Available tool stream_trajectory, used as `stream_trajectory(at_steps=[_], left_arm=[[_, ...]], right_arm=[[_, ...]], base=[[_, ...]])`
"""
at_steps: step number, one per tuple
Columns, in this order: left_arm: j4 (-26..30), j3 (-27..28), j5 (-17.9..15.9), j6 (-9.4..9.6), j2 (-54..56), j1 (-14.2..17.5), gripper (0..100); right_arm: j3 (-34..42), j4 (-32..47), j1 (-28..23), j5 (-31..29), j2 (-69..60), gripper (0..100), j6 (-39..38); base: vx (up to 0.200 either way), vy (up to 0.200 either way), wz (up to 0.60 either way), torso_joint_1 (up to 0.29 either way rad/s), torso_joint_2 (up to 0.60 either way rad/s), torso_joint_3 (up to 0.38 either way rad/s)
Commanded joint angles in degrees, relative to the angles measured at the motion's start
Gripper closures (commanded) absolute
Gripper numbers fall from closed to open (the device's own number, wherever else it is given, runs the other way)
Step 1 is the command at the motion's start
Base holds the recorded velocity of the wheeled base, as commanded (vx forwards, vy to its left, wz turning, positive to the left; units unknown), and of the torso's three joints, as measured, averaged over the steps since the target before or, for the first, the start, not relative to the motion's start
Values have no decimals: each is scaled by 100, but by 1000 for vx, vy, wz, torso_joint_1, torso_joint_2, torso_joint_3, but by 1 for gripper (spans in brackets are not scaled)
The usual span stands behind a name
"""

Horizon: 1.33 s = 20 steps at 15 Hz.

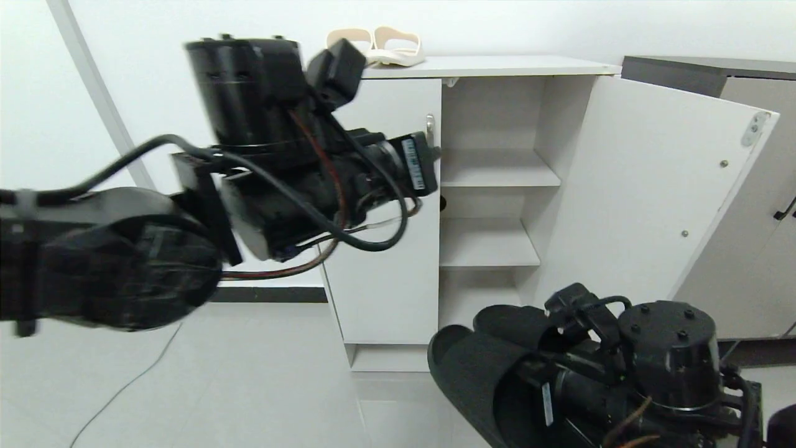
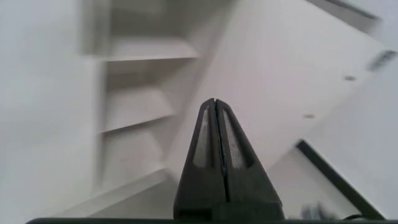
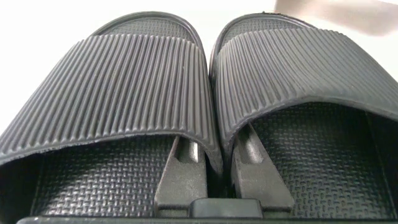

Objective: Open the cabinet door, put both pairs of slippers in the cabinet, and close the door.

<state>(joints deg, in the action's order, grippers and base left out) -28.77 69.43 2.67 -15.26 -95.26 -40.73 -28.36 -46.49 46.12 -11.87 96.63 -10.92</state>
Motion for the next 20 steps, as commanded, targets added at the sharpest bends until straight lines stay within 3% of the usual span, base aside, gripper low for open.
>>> stream_trajectory(at_steps=[1,2,3,4,6,7,8,10,12,13,14,15,17,18,19,20], left_arm=[[899,-1889,1473,595,2609,373,100],[1392,-2407,1658,814,3461,1129,100],[1708,-2662,1667,990,3971,1673,100],[2262,-3234,1842,1016,5043,2544,100],[2569,-4086,2212,1025,6230,3194,100],[2613,-4991,2212,1060,7056,4099,100],[2613,-5554,2097,1192,7583,4565,100],[2622,-6336,1631,1456,8533,5084,100],[2490,-6943,884,1799,9034,5128,100],[2543,-6943,383,1737,9025,5128,100],[2877,-6943,-399,1746,9016,5128,100],[2974,-6916,-627,1878,9016,4934,100],[2903,-6934,-531,1799,9201,3862,100],[2903,-6934,-478,1693,9201,3897,100],[2895,-6934,-355,1737,9526,4082,100],[2895,-6934,111,1808,9526,4082,100]], right_arm=[[-575,0,-261,-623,681,100,-103],[-715,0,-296,-869,822,100,-103],[-742,0,-323,-1019,910,100,-94],[-803,0,-349,-1326,1015,100,-94],[-856,-9,-340,-1353,1042,100,-103],[-838,-9,-340,-1361,1042,100,-103],[-830,-9,-323,-1370,1042,100,-112],[-821,-9,-305,-1370,1033,100,-112],[-794,-9,-261,-1370,1042,100,-112],[-786,-9,-244,-1370,1059,100,-121],[-768,-9,-208,-1370,1068,100,-112],[-768,-9,-200,-1361,1068,100,-112],[-768,-9,-173,-1370,1059,100,-112],[-768,-9,-156,-1370,1059,100,-103],[-768,-18,-138,-1370,1059,100,-103],[-794,-18,-120,-1370,1059,100,-112]], base=[[0,0,0,0,0,0],[0,0,0,0,0,0],[0,0,0,0,0,0],[0,0,0,0,0,0],[0,0,0,0,0,0],[0,0,0,0,0,0],[0,0,0,0,0,0],[0,0,0,0,0,0],[0,0,0,0,0,0],[0,0,0,0,0,0],[0,0,0,0,0,0],[0,0,0,0,0,0],[0,0,0,0,0,0],[0,0,0,0,0,0],[0,0,0,0,0,0],[0,0,0,0,0,0]])
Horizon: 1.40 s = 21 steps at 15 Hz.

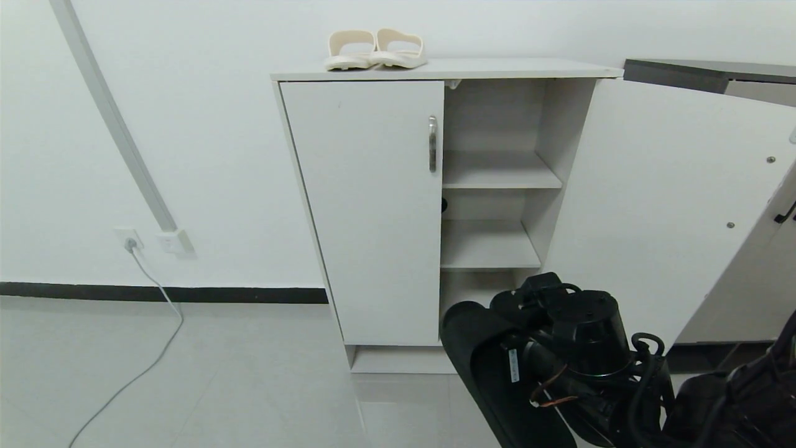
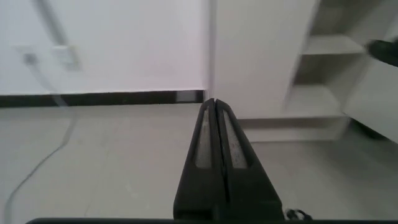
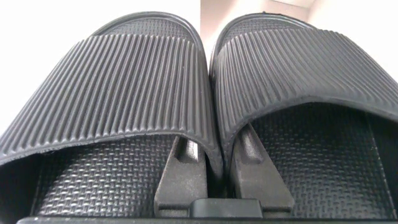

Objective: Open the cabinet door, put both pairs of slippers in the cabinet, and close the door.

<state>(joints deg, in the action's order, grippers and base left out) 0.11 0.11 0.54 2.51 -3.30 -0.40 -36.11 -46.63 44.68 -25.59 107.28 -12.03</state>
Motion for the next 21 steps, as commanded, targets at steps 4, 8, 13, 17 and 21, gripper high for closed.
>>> stream_trajectory(at_steps=[4,8,13,17,21], left_arm=[[7,-11,-124,-40,330,49,100],[-2,-2,-89,-198,330,49,100],[-2,-2,-89,-198,330,49,100],[-2,-2,-98,-207,330,49,100],[-2,-2,-80,-225,330,49,100]], right_arm=[[-230,-74,94,-271,215,100,25],[-1812,-74,102,-1598,1305,100,-317],[-2234,-39,102,-1924,1674,100,-317],[-2208,-57,120,-1924,1718,100,-317],[-2216,-74,155,-1915,1841,100,-317]], base=[[0,0,0,0,0,0],[0,0,0,0,0,0],[0,-200,0,2,4,3],[0,-200,0,1,2,-1],[0,0,0,0,0,0]])
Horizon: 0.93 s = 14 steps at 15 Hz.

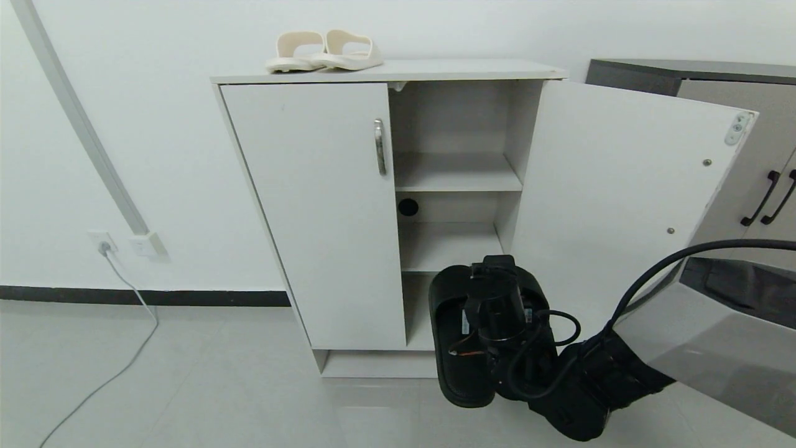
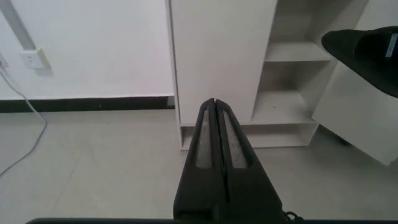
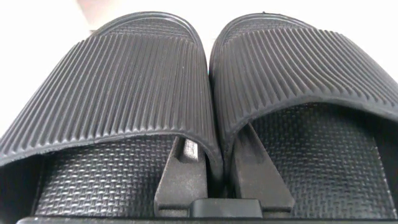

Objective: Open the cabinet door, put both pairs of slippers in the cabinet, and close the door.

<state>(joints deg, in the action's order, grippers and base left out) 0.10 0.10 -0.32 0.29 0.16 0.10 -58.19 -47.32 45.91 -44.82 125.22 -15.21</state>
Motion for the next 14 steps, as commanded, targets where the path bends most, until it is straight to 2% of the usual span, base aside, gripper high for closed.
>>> stream_trajectory(at_steps=[1,5,14], left_arm=[[-1,-1,5,-3,-16,-1,100],[-1,-1,5,-3,-16,-1,100],[-1,-1,-3,6,-16,-1,100]], right_arm=[[0,-5,76,9,108,100,1],[-114,-198,190,343,345,100,133],[-931,-198,190,360,925,100,185]], base=[[0,0,0,0,0,0],[0,0,0,0,0,0],[0,0,0,0,0,0]])
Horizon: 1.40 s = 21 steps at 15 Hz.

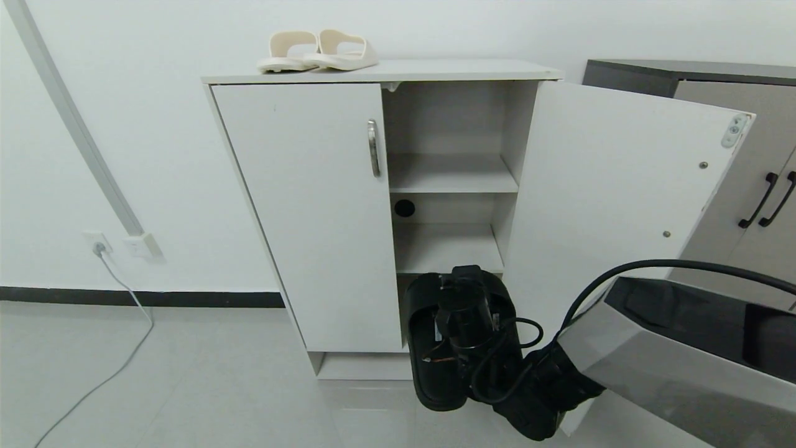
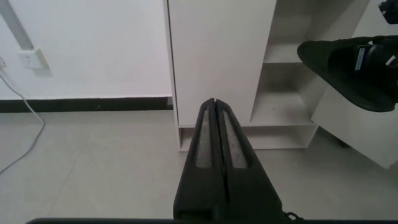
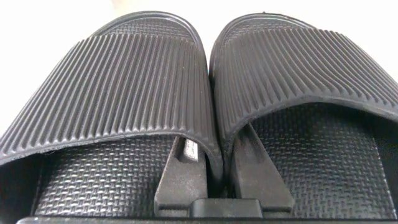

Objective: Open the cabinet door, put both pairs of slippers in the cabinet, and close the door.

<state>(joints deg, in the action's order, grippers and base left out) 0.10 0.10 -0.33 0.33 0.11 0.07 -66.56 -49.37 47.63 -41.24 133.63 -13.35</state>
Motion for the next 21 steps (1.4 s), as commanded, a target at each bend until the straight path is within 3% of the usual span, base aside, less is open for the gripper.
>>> stream_trajectory(at_steps=[1,8,16,20,21], left_arm=[[-1,-1,-2,2,-11,1,100],[-1,-1,-11,11,-11,1,100],[-1,-1,-11,11,-11,1,100],[-1,-1,-11,11,-11,10,100],[-1,-1,-11,11,-11,1,100]], right_arm=[[-120,7,18,2,102,100,-1],[-604,147,-26,11,392,100,78],[-612,147,-52,-42,128,100,131],[-296,-679,-78,-200,-197,100,764],[-199,-1285,-140,-235,-197,100,1133]], base=[[0,0,0,0,0,0],[0,0,0,2,0,-120],[0,0,0,4,1,-198],[0,0,0,4,0,-196],[0,0,0,7,2,-193]])
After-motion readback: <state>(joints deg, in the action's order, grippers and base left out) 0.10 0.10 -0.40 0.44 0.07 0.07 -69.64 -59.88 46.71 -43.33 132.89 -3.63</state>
